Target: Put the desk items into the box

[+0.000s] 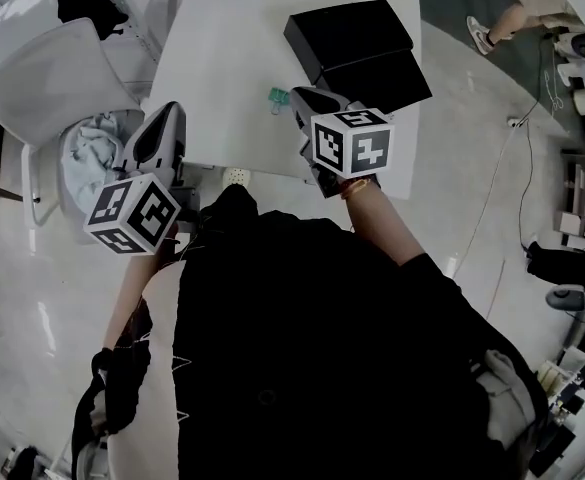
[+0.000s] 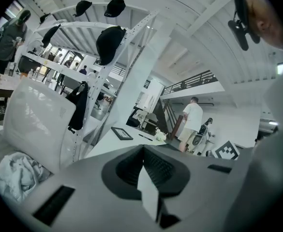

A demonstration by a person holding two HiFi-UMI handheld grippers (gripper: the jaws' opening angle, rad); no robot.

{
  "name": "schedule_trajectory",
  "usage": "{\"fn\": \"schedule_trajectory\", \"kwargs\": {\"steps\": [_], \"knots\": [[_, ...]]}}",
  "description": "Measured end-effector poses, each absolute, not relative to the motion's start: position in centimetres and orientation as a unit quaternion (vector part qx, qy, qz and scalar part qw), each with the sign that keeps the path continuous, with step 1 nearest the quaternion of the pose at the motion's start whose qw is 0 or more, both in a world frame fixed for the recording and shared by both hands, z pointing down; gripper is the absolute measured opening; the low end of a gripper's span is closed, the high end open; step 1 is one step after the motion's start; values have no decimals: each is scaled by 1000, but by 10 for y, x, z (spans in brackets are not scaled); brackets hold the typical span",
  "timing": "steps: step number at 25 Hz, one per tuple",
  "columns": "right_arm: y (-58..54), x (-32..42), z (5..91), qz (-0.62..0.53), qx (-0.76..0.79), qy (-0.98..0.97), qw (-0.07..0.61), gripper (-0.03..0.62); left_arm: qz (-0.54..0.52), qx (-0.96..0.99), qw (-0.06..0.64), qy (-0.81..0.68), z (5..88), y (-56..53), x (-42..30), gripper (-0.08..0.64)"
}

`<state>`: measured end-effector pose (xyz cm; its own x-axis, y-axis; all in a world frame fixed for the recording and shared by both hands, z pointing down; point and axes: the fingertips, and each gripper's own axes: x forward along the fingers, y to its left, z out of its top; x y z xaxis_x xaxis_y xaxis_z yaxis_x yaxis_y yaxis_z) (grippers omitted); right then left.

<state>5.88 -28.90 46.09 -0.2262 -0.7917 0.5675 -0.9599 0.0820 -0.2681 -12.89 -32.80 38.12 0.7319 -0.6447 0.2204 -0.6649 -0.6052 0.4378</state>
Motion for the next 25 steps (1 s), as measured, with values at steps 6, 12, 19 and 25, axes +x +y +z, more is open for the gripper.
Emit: {"fn": "schedule_trajectory", "kwargs": {"steps": [6,12,19,25], "knots": [[-291,48,482,315,586,-728,164,21,23,887,263,-379,393,-334,-139,11],[-291,40,498,324,575,-729,181,94,28,882,271,-384,401,-334,-147,11],[-295,40,510,308,577,-723,222,89,32,878,279,-388,411,-334,-153,11],[-301,36,512,288,576,-722,254,86,30,876,280,-392,412,-339,-159,11]]}}
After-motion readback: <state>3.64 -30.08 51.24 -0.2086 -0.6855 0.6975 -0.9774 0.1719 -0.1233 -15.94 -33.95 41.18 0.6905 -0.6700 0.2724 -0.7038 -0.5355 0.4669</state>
